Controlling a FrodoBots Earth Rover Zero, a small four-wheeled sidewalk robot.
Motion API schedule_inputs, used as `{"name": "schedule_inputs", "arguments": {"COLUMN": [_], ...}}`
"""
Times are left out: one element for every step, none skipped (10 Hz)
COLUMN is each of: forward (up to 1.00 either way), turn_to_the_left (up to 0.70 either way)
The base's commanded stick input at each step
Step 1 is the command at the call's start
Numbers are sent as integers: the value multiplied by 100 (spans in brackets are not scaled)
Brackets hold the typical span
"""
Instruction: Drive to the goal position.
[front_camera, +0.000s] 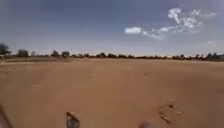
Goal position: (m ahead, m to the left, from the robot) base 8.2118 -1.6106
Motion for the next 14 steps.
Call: {"name": "schedule_inputs", "arguments": {"forward": [70,70,70,70,70,70,70,70,70,70,70,70,70,70], "turn_to_the_left": [0,0,0,0,0,0,0,0,0,0,0,0,0,0]}}
